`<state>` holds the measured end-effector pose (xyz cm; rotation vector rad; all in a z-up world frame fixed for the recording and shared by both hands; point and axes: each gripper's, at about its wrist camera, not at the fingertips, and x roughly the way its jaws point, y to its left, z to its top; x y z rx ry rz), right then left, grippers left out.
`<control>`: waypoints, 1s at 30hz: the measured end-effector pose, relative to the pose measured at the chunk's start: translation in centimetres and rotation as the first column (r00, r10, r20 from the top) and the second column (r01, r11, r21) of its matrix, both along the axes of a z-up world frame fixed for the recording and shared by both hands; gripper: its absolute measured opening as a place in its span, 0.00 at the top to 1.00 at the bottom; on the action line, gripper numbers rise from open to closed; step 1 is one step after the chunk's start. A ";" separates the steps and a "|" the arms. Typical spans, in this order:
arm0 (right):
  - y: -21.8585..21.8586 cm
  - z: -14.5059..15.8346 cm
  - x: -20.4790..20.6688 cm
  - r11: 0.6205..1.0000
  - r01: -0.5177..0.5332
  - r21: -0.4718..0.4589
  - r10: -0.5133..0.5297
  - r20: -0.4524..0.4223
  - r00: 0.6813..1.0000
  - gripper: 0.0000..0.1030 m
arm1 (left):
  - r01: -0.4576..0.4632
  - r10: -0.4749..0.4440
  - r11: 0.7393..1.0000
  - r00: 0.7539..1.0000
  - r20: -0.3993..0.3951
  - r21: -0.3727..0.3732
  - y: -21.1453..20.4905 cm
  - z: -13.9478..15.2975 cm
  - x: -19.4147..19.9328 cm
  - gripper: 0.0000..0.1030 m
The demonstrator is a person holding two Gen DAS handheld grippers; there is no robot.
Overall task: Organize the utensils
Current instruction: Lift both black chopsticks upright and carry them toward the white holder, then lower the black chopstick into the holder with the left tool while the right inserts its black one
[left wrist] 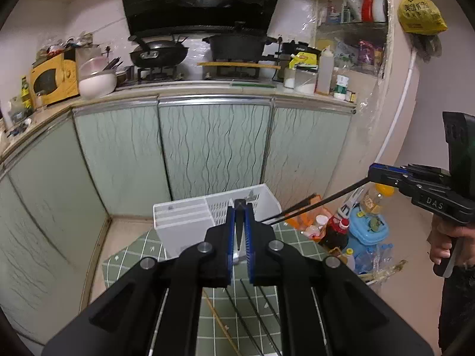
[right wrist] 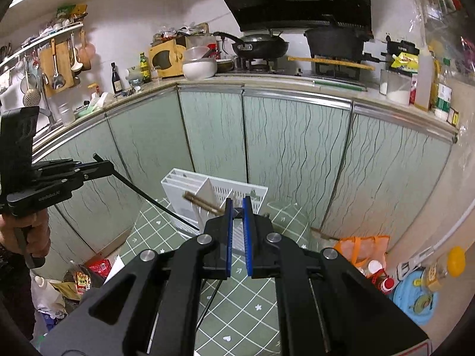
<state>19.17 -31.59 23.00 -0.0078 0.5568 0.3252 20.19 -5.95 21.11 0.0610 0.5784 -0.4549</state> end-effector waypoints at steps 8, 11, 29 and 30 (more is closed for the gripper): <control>-0.9 1.2 2.8 1.000 -0.010 0.001 0.010 -0.008 1.000 0.94 | 0.056 -0.055 0.998 0.998 0.033 -0.032 -1.6 2.6 2.3 0.93; -1.1 1.0 4.1 1.000 -0.012 -0.004 0.012 -0.012 1.000 0.94 | 0.070 -0.069 0.997 0.996 0.050 -0.030 -2.4 3.1 3.3 0.93; -0.3 -4.0 9.8 0.998 -0.055 -0.006 0.054 -0.091 0.994 0.94 | 0.098 -0.098 0.995 0.995 0.000 -0.016 -5.4 -1.6 9.4 0.93; -0.1 -4.4 10.1 0.998 -0.058 -0.009 0.057 -0.093 0.994 0.94 | 0.098 -0.098 0.995 0.995 -0.007 -0.015 -5.4 -2.0 9.6 0.93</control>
